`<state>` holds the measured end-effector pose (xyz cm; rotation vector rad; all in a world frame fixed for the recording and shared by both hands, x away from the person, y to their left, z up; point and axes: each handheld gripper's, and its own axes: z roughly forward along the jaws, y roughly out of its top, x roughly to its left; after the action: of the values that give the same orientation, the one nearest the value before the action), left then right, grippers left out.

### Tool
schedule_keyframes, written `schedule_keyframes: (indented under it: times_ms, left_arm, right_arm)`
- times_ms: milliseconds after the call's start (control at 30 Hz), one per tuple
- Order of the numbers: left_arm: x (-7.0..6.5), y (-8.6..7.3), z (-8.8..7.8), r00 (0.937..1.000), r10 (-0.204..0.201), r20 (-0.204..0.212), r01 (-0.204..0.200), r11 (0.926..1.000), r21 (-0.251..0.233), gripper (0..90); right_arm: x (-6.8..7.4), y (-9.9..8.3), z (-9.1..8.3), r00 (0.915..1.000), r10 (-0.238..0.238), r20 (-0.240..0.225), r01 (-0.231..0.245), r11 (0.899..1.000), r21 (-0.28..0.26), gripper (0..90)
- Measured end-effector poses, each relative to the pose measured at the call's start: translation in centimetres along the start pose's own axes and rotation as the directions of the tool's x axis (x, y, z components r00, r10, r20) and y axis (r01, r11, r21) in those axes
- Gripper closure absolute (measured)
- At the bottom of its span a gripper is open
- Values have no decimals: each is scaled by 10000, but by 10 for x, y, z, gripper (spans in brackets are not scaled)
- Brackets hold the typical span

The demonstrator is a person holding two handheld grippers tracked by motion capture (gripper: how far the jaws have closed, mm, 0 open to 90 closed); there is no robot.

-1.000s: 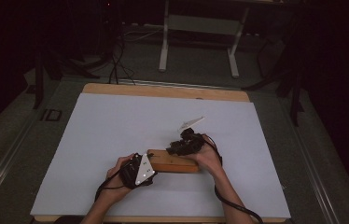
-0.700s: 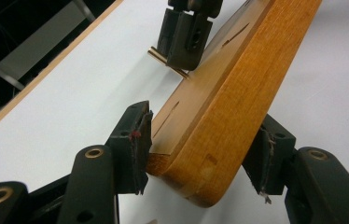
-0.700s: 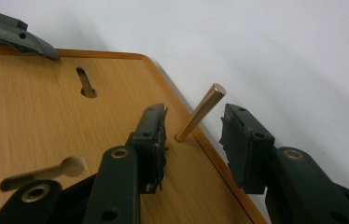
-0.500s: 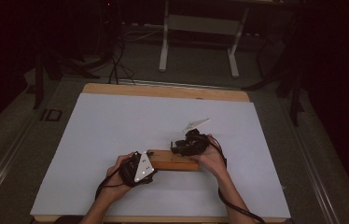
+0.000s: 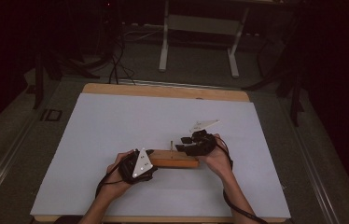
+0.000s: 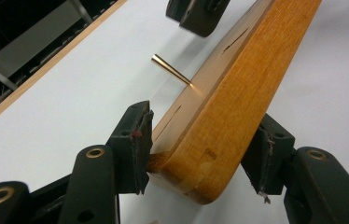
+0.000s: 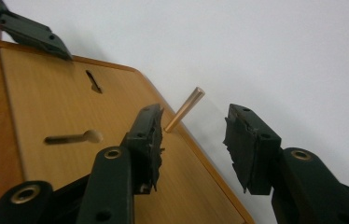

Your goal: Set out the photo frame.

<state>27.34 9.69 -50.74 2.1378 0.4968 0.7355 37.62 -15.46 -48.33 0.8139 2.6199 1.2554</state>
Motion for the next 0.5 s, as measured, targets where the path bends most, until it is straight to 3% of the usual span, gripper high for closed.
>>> schedule_keyframes:
  times_ms: [300, 500]
  left_arm:
    - [4, 1, 1, 9999, -150, 53, 151, 9999, -70, 480]
    - [6, 2, 1, 9998, -208, 78, 208, 9998, -61, 483]
  right_arm:
    - [6, -1, -20, 9987, -391, 312, 400, 9988, -288, 562]
    - [13, 0, -32, 9979, -582, 284, 596, 9970, -492, 572]
